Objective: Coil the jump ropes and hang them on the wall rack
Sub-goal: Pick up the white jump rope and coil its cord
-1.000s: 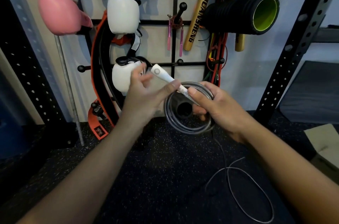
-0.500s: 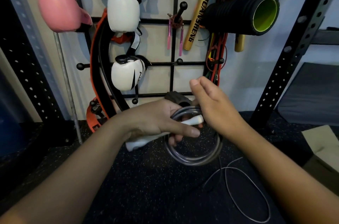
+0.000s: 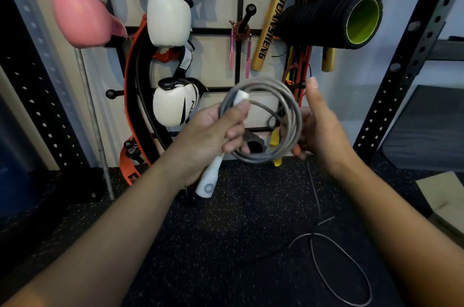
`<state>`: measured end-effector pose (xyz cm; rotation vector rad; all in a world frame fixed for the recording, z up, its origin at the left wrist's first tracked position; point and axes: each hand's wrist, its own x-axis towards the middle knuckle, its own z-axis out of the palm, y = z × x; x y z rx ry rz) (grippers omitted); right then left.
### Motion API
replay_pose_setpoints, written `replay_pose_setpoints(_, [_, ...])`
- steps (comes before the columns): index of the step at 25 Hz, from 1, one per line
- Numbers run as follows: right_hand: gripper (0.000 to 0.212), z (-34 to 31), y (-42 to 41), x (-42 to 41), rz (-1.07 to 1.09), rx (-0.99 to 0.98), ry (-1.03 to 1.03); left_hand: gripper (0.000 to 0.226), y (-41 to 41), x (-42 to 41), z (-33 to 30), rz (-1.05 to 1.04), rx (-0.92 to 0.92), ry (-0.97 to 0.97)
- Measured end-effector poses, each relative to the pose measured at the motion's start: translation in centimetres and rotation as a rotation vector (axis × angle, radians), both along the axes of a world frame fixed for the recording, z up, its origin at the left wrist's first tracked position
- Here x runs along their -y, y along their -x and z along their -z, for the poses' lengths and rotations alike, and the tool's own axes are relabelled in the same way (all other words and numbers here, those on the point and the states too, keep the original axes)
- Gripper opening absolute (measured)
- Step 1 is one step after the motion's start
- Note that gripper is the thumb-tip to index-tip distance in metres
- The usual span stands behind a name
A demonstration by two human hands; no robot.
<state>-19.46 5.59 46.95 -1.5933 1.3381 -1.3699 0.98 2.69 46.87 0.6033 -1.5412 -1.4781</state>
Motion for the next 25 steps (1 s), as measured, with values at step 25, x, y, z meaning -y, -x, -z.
replay_pose_setpoints(25, [0.024,2.2,-7.3,-1.8,0.045,0.451,0.007,0.025,4.3,-3.5,3.2,-0.562,-0.334,-0.058])
